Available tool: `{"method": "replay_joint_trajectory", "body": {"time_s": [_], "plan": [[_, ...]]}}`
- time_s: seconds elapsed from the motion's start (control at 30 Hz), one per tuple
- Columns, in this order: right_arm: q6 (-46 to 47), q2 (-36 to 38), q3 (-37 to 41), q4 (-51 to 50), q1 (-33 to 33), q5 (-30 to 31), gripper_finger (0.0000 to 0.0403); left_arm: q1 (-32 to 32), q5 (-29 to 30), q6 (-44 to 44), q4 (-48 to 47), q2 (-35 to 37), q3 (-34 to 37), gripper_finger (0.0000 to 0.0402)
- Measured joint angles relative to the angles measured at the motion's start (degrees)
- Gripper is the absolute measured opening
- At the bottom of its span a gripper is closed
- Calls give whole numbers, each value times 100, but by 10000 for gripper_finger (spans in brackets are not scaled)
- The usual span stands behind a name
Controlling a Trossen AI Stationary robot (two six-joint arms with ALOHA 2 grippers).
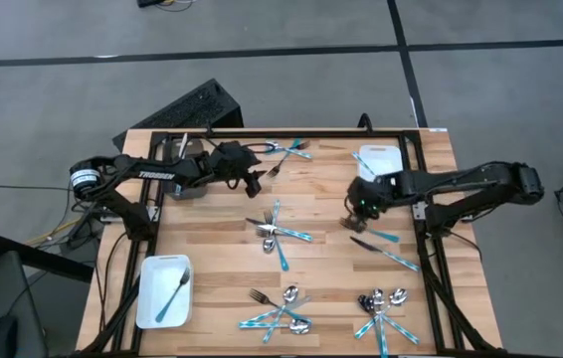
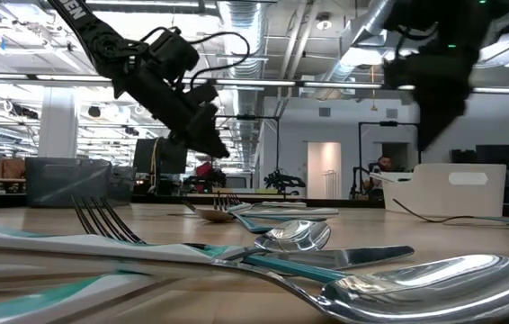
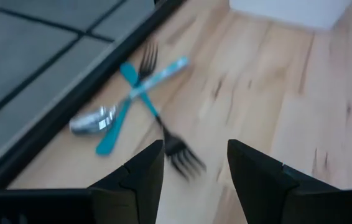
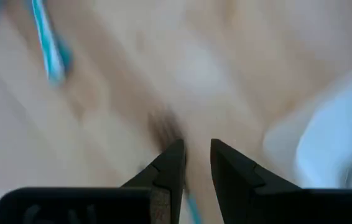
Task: Sort silverware by color (type)
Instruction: Put the blue white spoon into the right white bin
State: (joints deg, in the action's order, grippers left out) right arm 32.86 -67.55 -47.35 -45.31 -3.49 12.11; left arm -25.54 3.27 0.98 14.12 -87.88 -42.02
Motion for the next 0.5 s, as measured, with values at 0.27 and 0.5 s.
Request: {"method": "replay_joint_trajectory", "body": {"time_s": [0.27,0.5], "plan": [[-879,-591,-7,2846,-873,1191,103,0,4,-195,456,0,0,164],[-1793,-2019,-728,3580,-2018,-3,103,27,1,-318,269,0,0,164]]}}
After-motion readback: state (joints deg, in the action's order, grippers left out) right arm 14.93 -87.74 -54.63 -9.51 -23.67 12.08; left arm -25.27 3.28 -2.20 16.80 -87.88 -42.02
